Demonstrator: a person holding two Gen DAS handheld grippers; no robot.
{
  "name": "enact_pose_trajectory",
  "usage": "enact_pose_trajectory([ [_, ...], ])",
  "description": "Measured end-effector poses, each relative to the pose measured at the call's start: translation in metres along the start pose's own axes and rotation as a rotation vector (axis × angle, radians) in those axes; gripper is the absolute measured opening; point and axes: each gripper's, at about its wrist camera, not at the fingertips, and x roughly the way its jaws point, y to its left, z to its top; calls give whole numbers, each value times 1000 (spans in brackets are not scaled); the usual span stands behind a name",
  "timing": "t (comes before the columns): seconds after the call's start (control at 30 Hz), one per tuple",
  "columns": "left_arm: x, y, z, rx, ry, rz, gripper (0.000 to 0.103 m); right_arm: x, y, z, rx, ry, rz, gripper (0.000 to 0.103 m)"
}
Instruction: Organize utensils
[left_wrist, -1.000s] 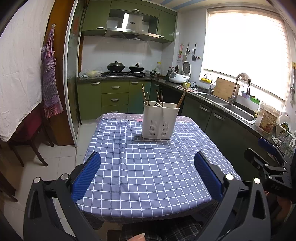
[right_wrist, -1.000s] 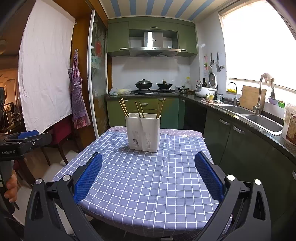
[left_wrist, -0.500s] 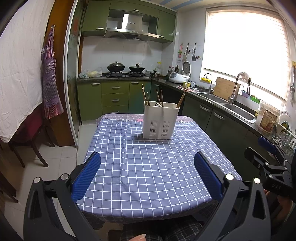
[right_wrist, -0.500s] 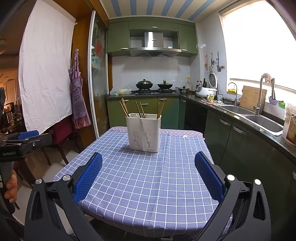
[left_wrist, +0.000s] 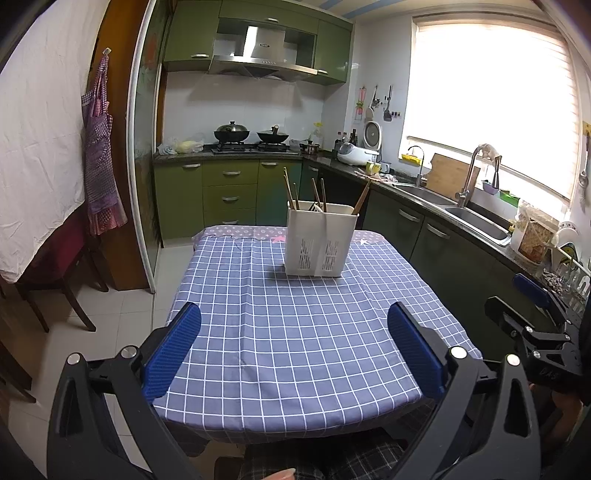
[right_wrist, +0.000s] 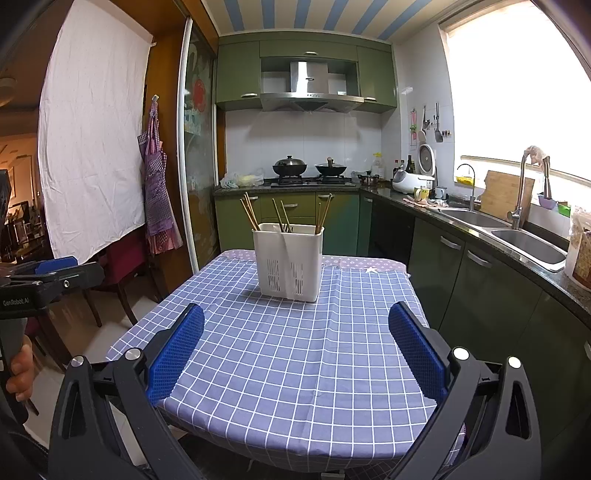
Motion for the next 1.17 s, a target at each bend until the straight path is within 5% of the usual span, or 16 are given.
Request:
enact_pose_trajectory([
  [0.5, 2, 2, 3, -18, 16, -58, 96, 2, 2, -2, -10, 6, 1, 98],
  [1.17, 14, 3, 2, 8, 29, 1, 96, 6, 0, -6, -12, 18, 3, 98],
])
